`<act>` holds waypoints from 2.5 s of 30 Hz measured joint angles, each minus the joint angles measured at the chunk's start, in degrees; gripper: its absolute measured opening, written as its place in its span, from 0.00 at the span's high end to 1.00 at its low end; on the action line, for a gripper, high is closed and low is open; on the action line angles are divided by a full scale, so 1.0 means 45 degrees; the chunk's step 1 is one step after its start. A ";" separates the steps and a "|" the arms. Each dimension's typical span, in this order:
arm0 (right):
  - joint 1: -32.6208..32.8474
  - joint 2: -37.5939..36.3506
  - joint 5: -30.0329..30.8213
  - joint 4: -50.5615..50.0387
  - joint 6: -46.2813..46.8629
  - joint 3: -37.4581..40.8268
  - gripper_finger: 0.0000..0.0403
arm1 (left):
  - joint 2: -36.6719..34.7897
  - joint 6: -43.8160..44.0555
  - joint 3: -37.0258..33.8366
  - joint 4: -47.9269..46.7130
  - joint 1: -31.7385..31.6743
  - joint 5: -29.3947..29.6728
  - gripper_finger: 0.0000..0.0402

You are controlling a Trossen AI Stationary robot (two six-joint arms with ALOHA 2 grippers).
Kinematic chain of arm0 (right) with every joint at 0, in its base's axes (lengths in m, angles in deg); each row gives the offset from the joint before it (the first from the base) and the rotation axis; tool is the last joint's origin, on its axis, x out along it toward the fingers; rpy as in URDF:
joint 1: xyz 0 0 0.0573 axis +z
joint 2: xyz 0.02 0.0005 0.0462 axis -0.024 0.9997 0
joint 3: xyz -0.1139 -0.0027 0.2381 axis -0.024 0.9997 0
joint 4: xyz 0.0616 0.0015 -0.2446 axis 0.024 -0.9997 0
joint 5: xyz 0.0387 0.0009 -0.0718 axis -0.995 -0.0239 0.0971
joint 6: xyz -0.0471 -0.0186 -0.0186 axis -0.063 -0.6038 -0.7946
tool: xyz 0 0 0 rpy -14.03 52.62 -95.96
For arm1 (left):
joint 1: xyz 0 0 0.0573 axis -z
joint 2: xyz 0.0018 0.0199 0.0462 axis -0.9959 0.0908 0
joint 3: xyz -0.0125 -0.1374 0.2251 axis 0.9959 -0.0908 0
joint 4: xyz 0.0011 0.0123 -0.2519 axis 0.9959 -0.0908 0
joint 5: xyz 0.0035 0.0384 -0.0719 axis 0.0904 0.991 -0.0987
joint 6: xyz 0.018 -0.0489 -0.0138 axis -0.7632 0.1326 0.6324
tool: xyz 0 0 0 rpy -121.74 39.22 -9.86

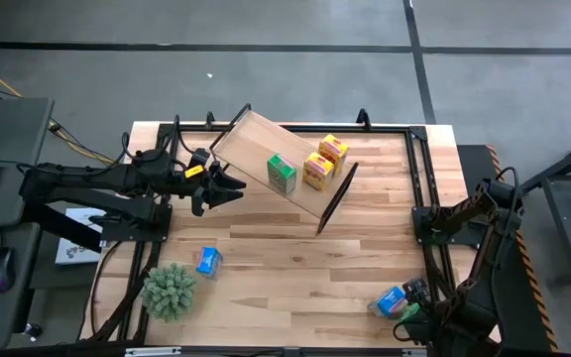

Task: Stack cereal on shelf
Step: Put the green cereal box on the shelf aligned with the other yellow cereal box

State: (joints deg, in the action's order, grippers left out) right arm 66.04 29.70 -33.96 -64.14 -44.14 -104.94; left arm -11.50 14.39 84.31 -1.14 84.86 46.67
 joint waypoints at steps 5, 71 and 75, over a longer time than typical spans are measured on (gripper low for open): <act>0.0033 0.0472 -0.0090 0.0051 -0.0131 0.0000 0.19 | 0.0000 0.0000 0.0000 -0.0002 0.0000 0.0002 0.47; -1.5940 0.1893 0.4834 0.0944 -0.3705 -1.1715 0.67 | -0.0005 -0.0763 0.0015 0.0801 0.0001 0.0010 0.47; -1.6785 0.2602 0.3291 -0.0288 -0.2731 -1.1686 0.67 | -0.0005 -0.0870 0.0015 0.0806 0.0003 0.0010 0.47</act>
State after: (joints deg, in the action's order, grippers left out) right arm -9.49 41.40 -19.15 -65.44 -56.43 -157.53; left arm -11.52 10.47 84.38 2.49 84.88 46.71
